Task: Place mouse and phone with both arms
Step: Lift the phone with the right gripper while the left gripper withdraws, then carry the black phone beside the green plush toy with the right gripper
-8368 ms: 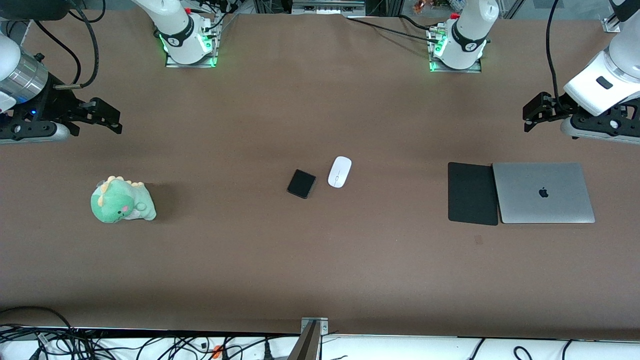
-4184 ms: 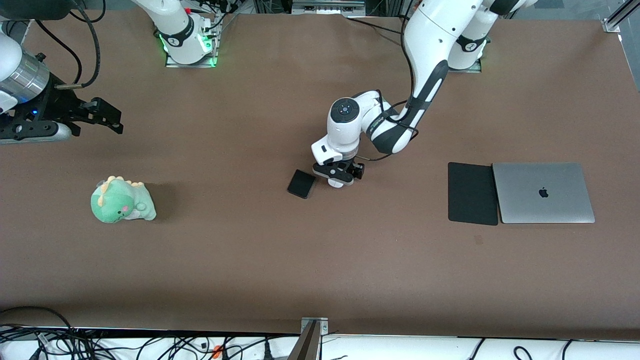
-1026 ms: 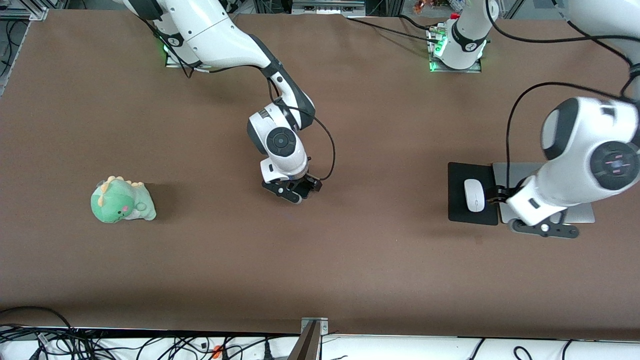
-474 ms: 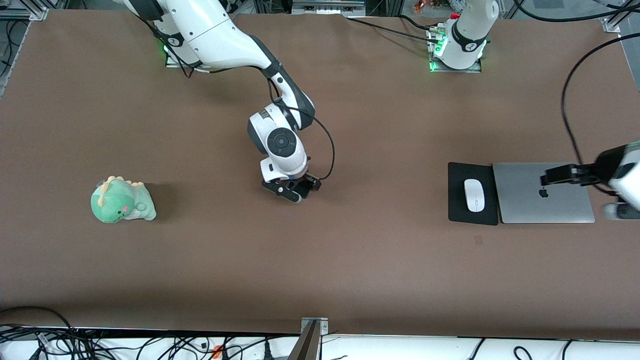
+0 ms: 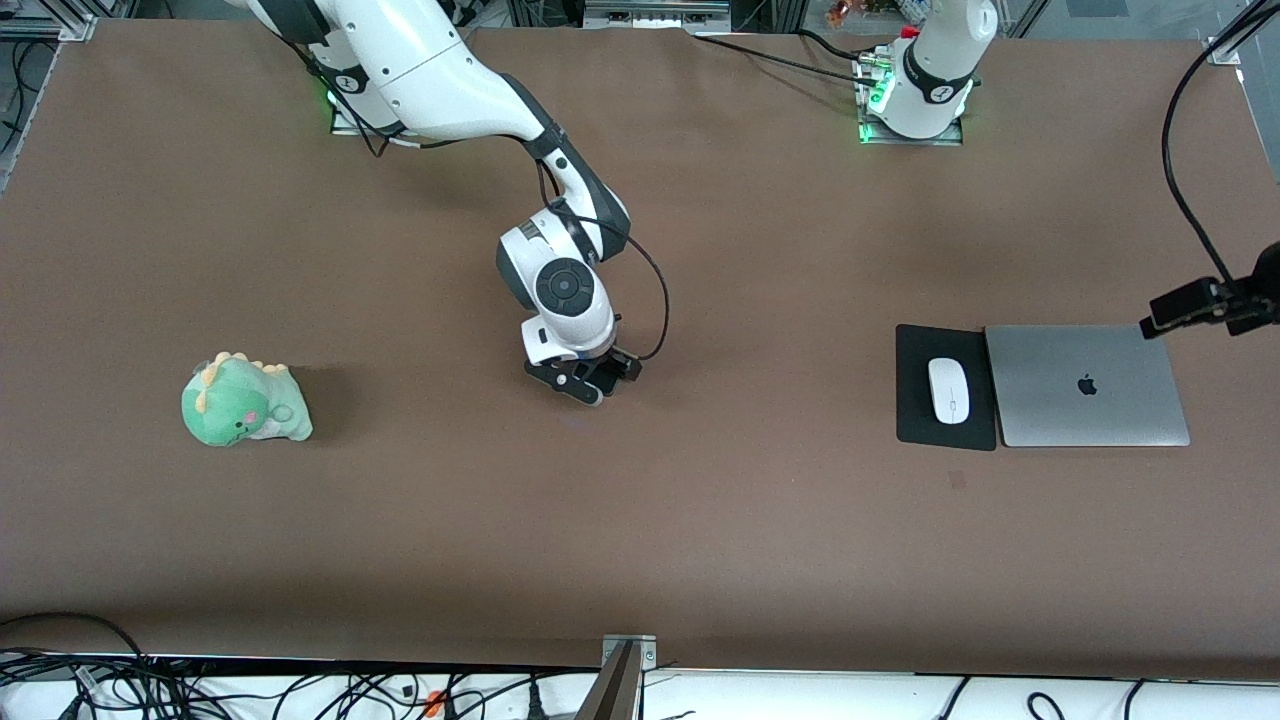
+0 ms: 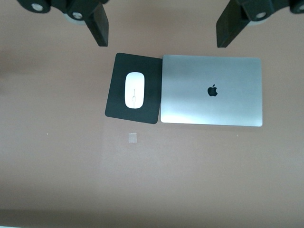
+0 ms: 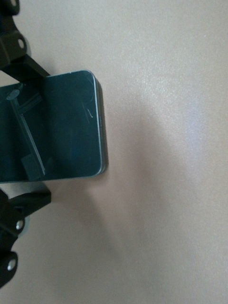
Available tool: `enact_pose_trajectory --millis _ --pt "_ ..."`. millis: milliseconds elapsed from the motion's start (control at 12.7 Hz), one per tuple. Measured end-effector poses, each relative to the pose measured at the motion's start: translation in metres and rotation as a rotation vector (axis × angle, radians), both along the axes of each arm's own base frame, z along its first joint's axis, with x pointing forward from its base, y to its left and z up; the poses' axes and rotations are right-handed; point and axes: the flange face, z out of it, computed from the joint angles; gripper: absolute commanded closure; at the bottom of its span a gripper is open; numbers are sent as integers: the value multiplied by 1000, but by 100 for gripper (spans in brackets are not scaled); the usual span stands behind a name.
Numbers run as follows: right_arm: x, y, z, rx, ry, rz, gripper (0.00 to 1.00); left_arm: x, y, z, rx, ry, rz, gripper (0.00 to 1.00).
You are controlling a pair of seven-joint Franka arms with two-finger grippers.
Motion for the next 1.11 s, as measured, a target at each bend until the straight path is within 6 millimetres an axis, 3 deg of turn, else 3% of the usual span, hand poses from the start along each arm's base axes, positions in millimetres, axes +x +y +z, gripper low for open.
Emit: enact_pose_trajectory --millis 79,237,474,632,868,1105 --pt "0 0 0 0 0 3 35 -11 -10 7 2 -14 -21 0" --pt "2 0 7 3 -6 8 51 -25 -25 12 1 -19 -50 0" --pt "11 -13 7 -18 16 42 54 -27 -27 7 0 -14 -60 0" --pt "28 -38 21 -40 54 115 54 -27 -30 7 0 -16 -65 0" --pt "66 -109 71 -44 129 240 54 -27 -34 7 0 -17 -72 0" --pt "92 -203 106 -62 185 365 54 -29 -38 7 -2 2 -81 0"
